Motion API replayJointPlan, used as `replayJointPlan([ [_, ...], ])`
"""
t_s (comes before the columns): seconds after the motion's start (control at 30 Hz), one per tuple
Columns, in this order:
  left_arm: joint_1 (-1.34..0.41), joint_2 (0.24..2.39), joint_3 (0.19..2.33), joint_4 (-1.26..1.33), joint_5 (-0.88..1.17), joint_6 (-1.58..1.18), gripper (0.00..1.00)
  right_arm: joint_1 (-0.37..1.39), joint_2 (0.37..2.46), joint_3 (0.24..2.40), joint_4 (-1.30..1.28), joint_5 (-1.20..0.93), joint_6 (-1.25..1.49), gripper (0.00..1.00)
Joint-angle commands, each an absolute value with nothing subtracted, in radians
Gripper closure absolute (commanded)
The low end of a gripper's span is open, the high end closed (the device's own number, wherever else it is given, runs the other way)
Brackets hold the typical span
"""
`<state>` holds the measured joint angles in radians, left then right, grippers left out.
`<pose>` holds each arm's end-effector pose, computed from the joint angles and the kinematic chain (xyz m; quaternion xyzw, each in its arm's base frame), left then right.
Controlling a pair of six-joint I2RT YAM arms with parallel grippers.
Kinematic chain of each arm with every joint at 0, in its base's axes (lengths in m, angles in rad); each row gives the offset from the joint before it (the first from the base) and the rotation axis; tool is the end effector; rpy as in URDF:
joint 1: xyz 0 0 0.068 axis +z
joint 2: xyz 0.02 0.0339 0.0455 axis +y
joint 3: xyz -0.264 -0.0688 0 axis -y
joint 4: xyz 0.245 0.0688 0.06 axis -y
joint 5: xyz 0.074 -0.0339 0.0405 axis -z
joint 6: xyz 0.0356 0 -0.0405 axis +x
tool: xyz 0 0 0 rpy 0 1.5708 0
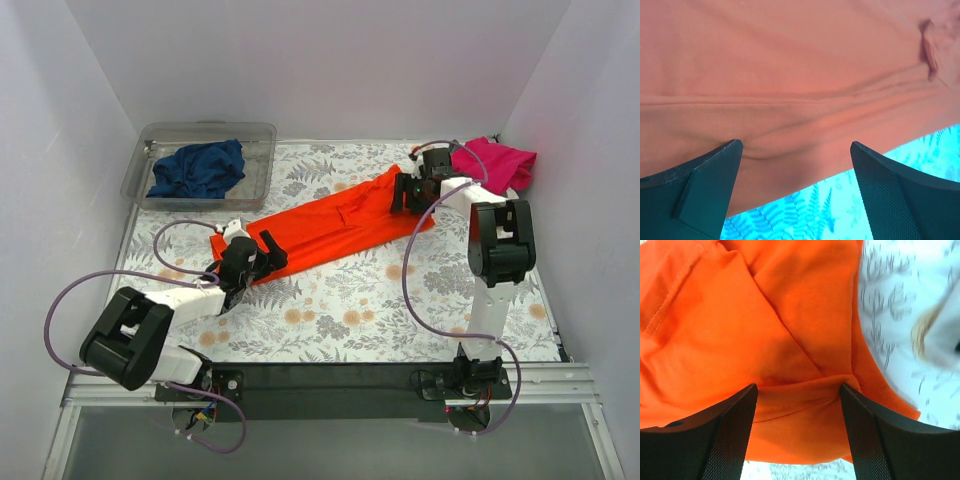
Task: Fold and stack the t-shirts
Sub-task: Fold the tshirt
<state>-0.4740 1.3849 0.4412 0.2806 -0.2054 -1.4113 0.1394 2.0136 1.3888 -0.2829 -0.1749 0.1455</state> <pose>0.2252 -0.1074 0.1428 -0.4439 0.7773 -0.2987 0.3308 0.4290 0.0664 0.1714 -0.0256 0.9420 0.1278 0.3093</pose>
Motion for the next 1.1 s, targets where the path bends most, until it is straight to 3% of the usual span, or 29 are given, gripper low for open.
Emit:
replayJointPlan([
  [0.0, -0.505, 1.364, 0.367, 0.141, -0.134, -1.472, 0.17, 0.149, 2.112, 1.495, -0.356, -0.155, 0.129, 0.39],
  [0.3, -0.623, 1.293, 0.299, 0.146, -0.107, -1.595, 0.17, 0.199, 2.359, 1.888, -0.471, -0.164, 0.135, 0.38],
  [0.6, -0.837, 1.293, 0.336, 0.132, -0.182, -1.654, 0.16, 0.242, 2.326, 2.017, -0.471, -0.207, 0.1, 0.36],
  [0.8, -0.894, 1.259, 0.463, 0.006, -0.253, -1.609, 0.16, 0.25, 2.121, 1.955, -0.454, -0.193, 0.074, 0.35],
  [1.07, -0.894, 1.132, 0.569, -0.204, -0.356, -1.528, 0.15, 0.256, 1.838, 1.64, -0.364, -0.175, 0.072, 0.34],
])
